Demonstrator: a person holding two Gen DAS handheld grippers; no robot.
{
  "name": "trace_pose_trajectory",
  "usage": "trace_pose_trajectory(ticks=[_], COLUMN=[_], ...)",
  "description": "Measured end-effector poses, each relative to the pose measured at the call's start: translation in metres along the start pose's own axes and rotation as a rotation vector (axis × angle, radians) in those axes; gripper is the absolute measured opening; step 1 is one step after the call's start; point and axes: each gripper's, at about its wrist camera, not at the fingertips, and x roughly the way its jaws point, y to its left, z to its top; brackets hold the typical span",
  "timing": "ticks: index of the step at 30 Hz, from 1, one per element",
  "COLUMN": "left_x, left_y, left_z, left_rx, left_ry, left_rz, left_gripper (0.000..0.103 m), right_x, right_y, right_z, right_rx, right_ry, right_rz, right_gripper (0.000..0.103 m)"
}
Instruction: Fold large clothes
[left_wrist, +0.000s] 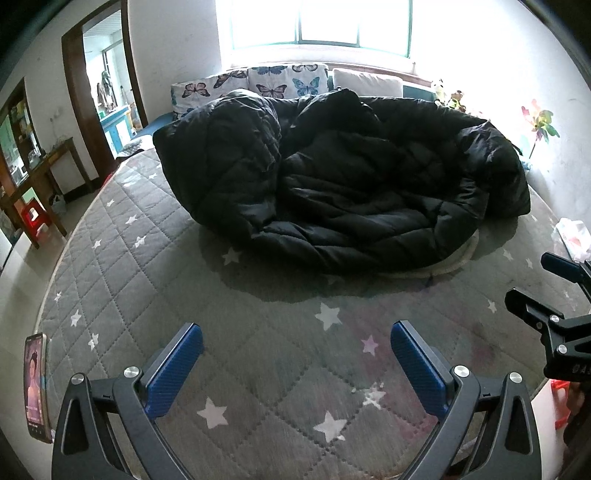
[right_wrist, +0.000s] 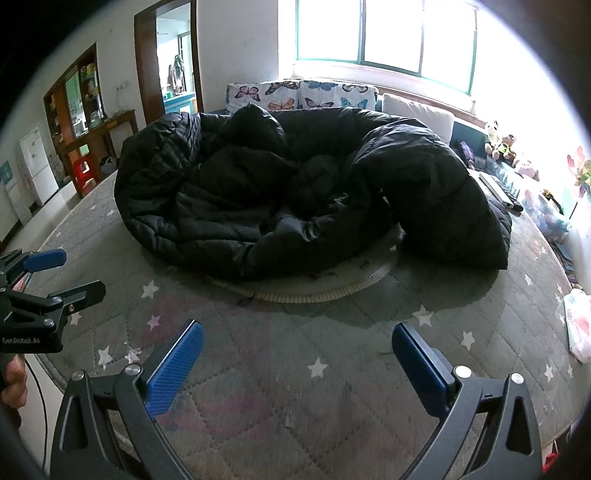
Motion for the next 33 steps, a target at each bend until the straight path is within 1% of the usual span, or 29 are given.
trace_pose_trajectory(ticks=[8, 12, 14, 16, 19, 22, 25, 26, 29, 31, 32, 33], left_x=[0.011, 0.015, 0.016, 0.017, 0.020, 0.023, 0.027, 0.029, 0.041, 0.050, 0.058, 0.065], left_y=[0.003, 0.010, 0.014, 0.019, 0.028, 0.038, 0.050, 0.055, 0.066, 0.072, 0.076, 0.079], left_z=[0.018, 0.036, 0.049, 0.064, 0.089, 0.117, 0.143, 0.155, 0.179, 0.192, 0.200, 0.204], left_rx=[0.039, 0.063, 0.076, 0.083, 0.097, 0.121, 0.118, 0.120, 0.143, 0.150, 0.153, 0.151], left_ry=[-0.002, -0.019, -0.038, -0.053, -0.088, -0.132, -0.163, -0.170, -0.169, -0.150, -0.127, -0.111], left_rz=[0.020, 0.046, 0.065, 0.071, 0.076, 0.122, 0.153, 0.153, 0.161, 0.134, 0.102, 0.094], left_gripper=[0.103, 0.103, 0.103, 0.103, 0.103, 0.103, 0.103, 0.103, 0.103, 0.103, 0.103, 0.103], right_x=[0.008, 0.013, 0.015, 0.018, 0.024, 0.033, 0.044, 0.049, 0.061, 0.069, 0.067, 0.066], right_y=[-0.004, -0.010, -0.013, -0.016, -0.018, -0.015, -0.016, -0.017, -0.019, -0.020, -0.020, -0.021], right_z=[0.015, 0.030, 0.039, 0.050, 0.069, 0.088, 0.108, 0.116, 0.134, 0.145, 0.146, 0.148], right_rx=[-0.032, -0.045, -0.055, -0.065, -0.093, -0.132, -0.135, -0.128, -0.109, -0.093, -0.088, -0.083], right_ry=[-0.001, -0.001, 0.000, -0.004, -0.011, -0.025, -0.038, -0.041, -0.049, -0.034, -0.040, -0.052], right_rz=[0.007, 0.039, 0.053, 0.074, 0.084, 0.082, 0.092, 0.098, 0.117, 0.099, 0.102, 0.105], right_gripper=[0.103, 0.103, 0.103, 0.103, 0.101, 0.097, 0.097, 0.097, 0.097, 0.094, 0.094, 0.094])
